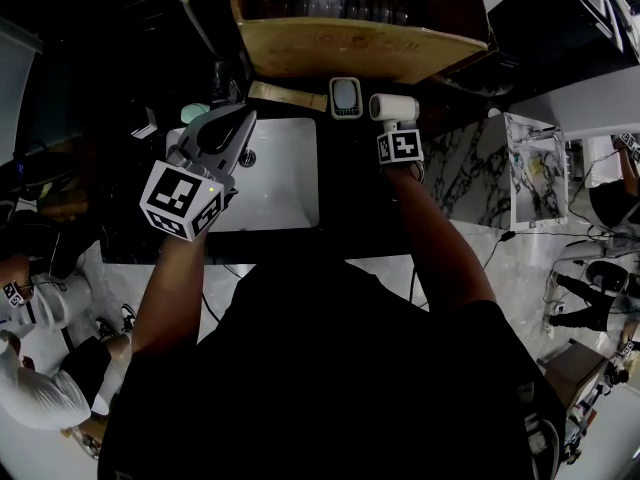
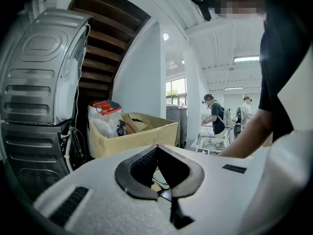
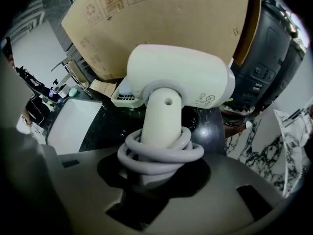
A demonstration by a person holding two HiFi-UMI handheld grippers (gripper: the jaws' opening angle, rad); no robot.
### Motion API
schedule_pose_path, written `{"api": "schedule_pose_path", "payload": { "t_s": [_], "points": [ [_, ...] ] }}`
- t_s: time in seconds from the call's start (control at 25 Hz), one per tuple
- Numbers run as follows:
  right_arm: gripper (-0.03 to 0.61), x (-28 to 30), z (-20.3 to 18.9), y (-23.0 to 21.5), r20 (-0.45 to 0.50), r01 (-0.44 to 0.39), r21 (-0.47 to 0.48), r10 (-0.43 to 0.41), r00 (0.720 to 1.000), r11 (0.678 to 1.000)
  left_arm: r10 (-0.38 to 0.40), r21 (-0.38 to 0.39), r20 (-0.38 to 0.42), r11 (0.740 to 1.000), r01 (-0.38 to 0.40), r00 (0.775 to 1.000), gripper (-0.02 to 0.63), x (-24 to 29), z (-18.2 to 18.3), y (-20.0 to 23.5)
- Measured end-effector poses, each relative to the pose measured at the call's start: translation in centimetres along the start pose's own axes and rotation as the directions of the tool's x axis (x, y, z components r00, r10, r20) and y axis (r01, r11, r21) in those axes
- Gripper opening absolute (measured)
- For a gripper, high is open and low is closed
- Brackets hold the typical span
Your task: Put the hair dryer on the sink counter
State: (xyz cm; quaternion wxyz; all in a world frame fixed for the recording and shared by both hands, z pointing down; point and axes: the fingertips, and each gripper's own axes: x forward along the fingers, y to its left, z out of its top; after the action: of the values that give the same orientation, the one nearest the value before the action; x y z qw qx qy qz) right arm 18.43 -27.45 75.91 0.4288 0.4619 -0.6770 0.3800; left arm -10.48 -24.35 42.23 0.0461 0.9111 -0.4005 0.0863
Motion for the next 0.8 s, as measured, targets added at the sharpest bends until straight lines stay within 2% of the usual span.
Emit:
{"api": "schedule_pose_path", "payload": {
  "t_s": [0.48, 0.8],
  "points": [
    [0.183, -0.04, 0.05, 0.04, -0.015, -0.015, -0.008, 0.014, 1.000, 1.000, 0.002, -0.003, 0.004, 1.000, -0.002, 1.000, 0.014, -0.22, 0.07, -0.54],
    [0.227, 0.08, 0.06, 0.53, -0.006, -0.030, -0.018, 0.030, 1.000, 0.999, 0.001, -0.005, 0.004, 1.000, -0.001, 1.000, 0.014, -0.62, -0.03, -0.70]
  ]
}}
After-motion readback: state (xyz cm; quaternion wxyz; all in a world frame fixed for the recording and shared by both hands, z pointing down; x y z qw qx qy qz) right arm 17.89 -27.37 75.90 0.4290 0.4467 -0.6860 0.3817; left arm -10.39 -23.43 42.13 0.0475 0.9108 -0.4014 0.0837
